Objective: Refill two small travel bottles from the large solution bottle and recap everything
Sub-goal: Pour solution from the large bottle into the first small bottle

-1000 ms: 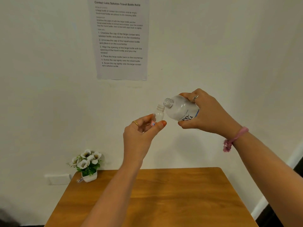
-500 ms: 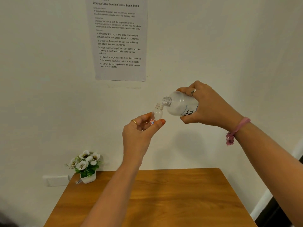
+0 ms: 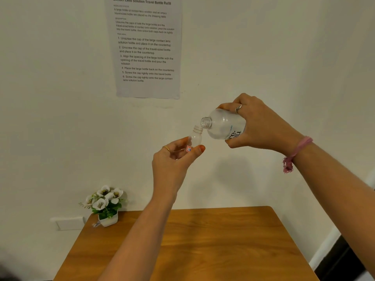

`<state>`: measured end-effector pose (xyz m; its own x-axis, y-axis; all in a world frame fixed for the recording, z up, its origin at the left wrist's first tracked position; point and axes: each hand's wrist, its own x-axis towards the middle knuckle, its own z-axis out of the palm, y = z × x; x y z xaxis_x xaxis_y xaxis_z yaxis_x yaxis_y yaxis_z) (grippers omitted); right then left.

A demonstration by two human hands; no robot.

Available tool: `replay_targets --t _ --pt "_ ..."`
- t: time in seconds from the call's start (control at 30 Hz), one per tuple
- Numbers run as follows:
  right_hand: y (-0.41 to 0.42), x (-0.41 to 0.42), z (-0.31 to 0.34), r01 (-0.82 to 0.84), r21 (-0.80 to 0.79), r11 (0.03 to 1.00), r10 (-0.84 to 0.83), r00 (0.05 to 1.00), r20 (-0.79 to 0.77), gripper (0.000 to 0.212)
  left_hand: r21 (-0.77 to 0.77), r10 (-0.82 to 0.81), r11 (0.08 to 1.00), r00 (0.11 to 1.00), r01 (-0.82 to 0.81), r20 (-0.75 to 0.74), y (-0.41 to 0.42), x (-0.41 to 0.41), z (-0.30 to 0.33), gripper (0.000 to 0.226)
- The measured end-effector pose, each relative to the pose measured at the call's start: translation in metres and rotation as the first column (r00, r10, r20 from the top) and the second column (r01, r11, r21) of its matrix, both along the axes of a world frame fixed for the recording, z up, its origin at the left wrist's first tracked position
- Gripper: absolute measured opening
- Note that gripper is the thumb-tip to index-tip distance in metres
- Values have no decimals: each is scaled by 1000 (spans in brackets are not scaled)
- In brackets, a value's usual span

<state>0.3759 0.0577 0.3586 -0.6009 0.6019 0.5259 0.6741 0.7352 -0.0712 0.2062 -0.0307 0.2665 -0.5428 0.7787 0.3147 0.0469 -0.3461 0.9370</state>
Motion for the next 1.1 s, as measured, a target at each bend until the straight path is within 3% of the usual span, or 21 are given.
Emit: replay_targets --t 1.1 --pt "-4 -6 16 44 84 996 -54 990 129 78 -5 2 1000 1000 -1 25 0 -2 2 40"
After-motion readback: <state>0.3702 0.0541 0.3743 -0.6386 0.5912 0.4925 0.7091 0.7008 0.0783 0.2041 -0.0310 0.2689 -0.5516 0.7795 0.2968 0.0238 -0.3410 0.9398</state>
